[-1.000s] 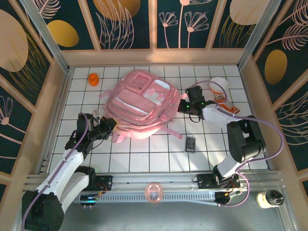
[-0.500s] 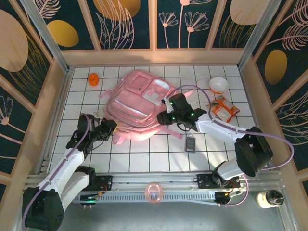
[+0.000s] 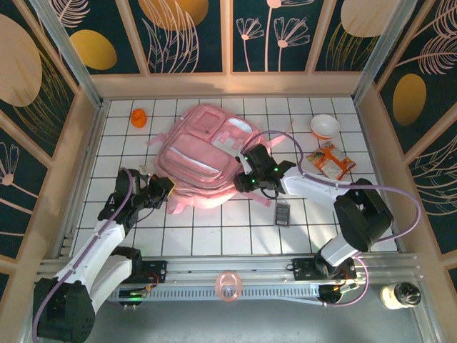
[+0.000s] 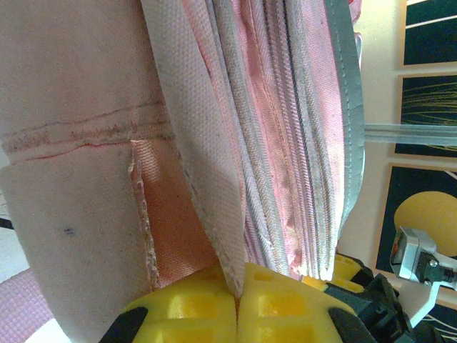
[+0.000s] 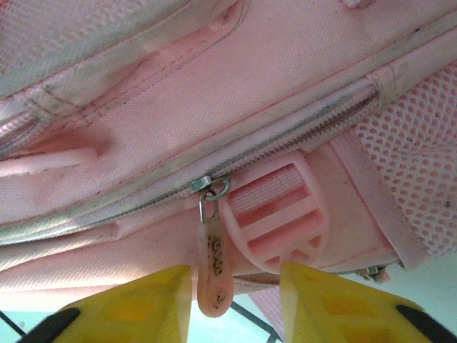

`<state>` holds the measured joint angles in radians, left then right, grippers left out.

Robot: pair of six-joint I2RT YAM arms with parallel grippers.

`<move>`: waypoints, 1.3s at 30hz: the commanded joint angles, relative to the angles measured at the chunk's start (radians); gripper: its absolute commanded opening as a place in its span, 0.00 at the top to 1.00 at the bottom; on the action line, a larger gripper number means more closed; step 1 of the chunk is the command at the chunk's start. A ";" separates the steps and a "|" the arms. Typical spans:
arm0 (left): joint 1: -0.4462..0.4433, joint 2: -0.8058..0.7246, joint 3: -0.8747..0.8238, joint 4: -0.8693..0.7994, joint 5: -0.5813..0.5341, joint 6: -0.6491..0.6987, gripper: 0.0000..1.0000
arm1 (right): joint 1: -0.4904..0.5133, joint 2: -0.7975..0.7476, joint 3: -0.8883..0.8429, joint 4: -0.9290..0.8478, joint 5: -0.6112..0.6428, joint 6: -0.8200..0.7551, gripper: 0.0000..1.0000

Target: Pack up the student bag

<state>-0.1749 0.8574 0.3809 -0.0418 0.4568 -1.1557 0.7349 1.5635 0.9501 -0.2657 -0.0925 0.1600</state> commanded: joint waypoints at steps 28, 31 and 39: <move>0.005 -0.008 0.016 -0.005 -0.020 0.047 1.00 | -0.182 0.085 0.198 -0.139 0.082 -0.028 1.00; 0.005 -0.023 0.014 -0.010 -0.003 0.034 1.00 | -0.262 0.104 0.186 -0.089 0.061 -0.039 1.00; 0.004 -0.059 -0.015 -0.003 0.052 -0.002 1.00 | -0.316 0.191 0.220 0.000 -0.032 -0.047 1.00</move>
<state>-0.1818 0.8341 0.3756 -0.0490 0.4938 -1.1305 0.4782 1.7168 1.1549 -0.3275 -0.2428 0.1120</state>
